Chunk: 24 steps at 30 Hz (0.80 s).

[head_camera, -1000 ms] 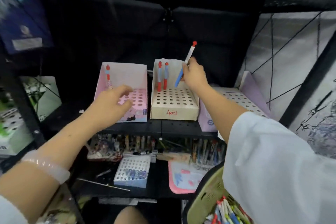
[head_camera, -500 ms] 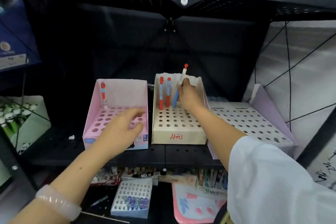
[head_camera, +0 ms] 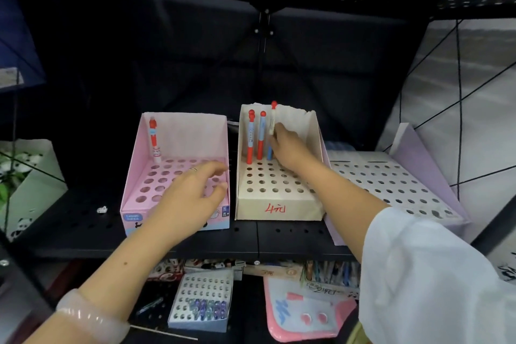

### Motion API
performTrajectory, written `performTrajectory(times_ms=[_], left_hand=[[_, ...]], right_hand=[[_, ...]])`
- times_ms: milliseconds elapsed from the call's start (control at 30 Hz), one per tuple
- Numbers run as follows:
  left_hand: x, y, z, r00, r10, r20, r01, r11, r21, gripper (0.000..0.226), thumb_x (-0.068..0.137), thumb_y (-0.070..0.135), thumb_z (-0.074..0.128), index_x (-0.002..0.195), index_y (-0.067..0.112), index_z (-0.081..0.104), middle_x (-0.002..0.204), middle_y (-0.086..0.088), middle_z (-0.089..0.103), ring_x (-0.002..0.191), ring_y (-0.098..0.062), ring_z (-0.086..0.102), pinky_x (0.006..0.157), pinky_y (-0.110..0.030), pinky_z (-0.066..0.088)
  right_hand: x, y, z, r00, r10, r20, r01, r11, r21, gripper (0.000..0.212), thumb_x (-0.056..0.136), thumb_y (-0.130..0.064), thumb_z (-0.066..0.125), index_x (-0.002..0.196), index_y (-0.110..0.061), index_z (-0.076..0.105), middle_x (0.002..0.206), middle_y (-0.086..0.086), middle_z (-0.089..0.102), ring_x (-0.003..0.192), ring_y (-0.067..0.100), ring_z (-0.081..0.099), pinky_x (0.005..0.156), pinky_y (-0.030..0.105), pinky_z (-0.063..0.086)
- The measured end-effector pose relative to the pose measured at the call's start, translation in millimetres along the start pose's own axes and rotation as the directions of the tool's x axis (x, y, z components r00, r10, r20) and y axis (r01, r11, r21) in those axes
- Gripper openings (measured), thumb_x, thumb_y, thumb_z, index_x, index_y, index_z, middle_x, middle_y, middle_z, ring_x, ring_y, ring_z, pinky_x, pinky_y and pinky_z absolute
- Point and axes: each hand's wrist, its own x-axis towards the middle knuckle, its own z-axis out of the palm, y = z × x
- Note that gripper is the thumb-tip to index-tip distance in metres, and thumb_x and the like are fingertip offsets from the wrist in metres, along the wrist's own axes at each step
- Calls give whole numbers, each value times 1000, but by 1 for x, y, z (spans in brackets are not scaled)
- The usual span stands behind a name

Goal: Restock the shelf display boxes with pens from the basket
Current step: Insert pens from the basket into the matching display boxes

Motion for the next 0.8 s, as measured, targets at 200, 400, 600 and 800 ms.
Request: performTrajectory(times_ms=[200,400,600,800], left_hand=[[-8,6,2,998,58,26,-63,956,287,39,92,26,48,129,18,49,119,-3,60,109,-23,52,88,-31,36],[-14,15,24,998,-29,47,-3,818,575,41,94,40,36,125,16,49,120,-2,59,112,-22,49,93,-35,31],[-18,-10,12,982,162,93,-187,846,499,29,88,27,57,111,11,65,111,-6,67,106,-27,55,103,-38,23],[-22,-3,6,989,123,87,-149,870,471,40,89,30,57,125,12,53,118,-7,62,104,-28,56,96,-39,28]], right_hand=[[-13,-5,-4,998,57,12,-57,998,7,29,96,-26,45,117,-7,51,104,8,61,81,17,52,70,27,43],[-77,-4,11,991,-44,130,67,982,-176,47,97,-34,35,138,-11,40,135,12,49,122,27,46,101,36,36],[-104,-14,21,992,-86,96,104,975,-196,47,98,-33,30,139,-12,39,138,12,44,126,28,41,106,37,30],[-114,-18,-4,984,-155,-89,155,988,-5,34,97,-24,38,120,-9,57,120,9,59,108,24,54,91,35,44]])
